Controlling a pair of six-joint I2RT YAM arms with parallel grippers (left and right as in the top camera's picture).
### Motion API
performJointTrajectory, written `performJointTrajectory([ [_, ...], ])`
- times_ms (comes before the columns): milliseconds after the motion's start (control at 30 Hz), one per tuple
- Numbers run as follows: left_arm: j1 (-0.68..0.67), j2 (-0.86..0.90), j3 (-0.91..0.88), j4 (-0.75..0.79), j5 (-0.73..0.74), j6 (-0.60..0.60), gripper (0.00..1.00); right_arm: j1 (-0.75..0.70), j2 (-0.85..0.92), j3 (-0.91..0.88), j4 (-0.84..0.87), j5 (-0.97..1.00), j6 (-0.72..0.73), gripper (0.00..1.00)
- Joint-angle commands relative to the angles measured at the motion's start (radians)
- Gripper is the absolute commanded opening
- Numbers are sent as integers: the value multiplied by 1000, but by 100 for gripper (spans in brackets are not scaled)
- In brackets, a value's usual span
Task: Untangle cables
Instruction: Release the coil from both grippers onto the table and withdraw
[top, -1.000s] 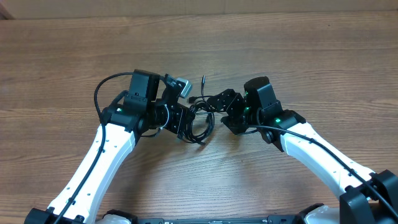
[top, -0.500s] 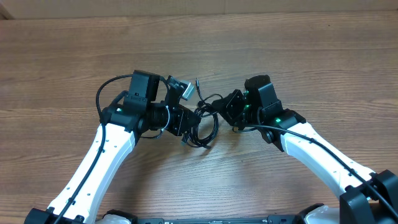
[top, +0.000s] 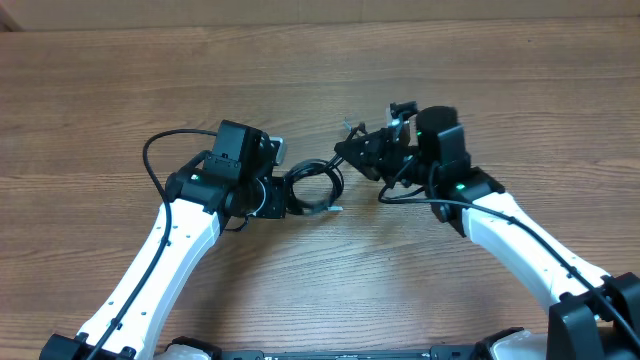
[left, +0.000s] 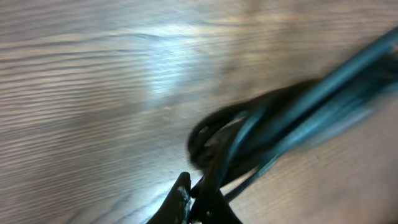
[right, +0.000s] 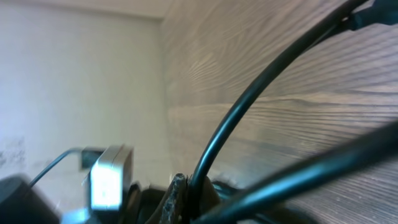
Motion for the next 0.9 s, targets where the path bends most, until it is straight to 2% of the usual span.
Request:
performJointTrajectory([
  [0,5,-5,11,11,-154,-145,4,-66,-3,15,2,-155,-104,4],
  [100,5,-5,11,53,-154,-194,5,-89,-3,15,-49,-199,-143,4],
  [200,5,-5,11,88,-134,-206,24,-92,-3,15,-81,-198,-161,4],
  [333,5,-5,11,116,-80,-206,37,-90,-3,15,-81,-185,-162,4],
  [433,5,-5,11,116,-57,-205,42,-90,-3,15,-90,-166,-180,4],
  [500,5,-5,11,111,-49,-201,55,-90,-3,15,-114,-139,-180,4],
  [600,5,-5,11,109,-45,-201,66,-90,-3,15,-156,-90,-180,7],
  [633,5,-5,11,109,-45,-201,71,-90,-3,15,-174,-63,-181,13],
  [700,5,-5,11,109,-45,-201,80,-90,-3,15,-214,8,-187,48],
  [767,5,-5,11,109,-45,-201,85,-90,-3,15,-248,80,-229,65],
  [833,5,-5,11,108,-44,-202,90,-90,-3,15,-291,189,-303,89],
  [867,5,-5,11,107,-44,-202,91,-90,-3,15,-311,230,-315,94],
])
